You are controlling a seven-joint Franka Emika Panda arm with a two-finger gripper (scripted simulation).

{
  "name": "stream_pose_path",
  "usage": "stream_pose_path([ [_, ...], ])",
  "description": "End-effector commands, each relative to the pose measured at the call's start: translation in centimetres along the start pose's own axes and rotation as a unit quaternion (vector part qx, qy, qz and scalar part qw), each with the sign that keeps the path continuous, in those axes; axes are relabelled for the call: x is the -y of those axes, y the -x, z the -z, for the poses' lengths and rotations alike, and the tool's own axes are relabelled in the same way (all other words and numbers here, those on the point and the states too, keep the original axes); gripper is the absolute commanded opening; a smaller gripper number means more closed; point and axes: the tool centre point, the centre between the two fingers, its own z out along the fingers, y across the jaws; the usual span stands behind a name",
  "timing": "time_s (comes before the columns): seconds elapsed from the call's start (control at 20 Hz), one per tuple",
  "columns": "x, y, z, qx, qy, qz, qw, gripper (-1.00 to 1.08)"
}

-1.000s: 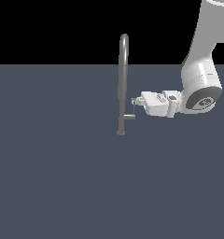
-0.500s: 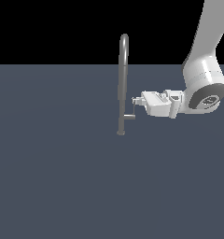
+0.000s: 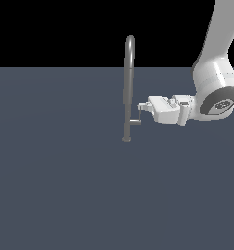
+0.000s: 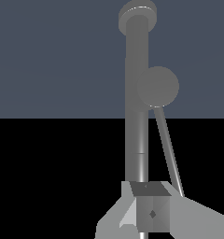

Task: Turn on the faucet by rotating a designated handle.

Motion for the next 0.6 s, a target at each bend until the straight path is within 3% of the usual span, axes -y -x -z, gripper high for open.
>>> stream_pose_path([
  [0.0,-1.0,-0.1,0.0,0.002,0.003,-0.003,1.0,-1.0],
  [0.55,-3.4,-0.7,0.0,0.001,0.002,0.001,1.0,-1.0],
])
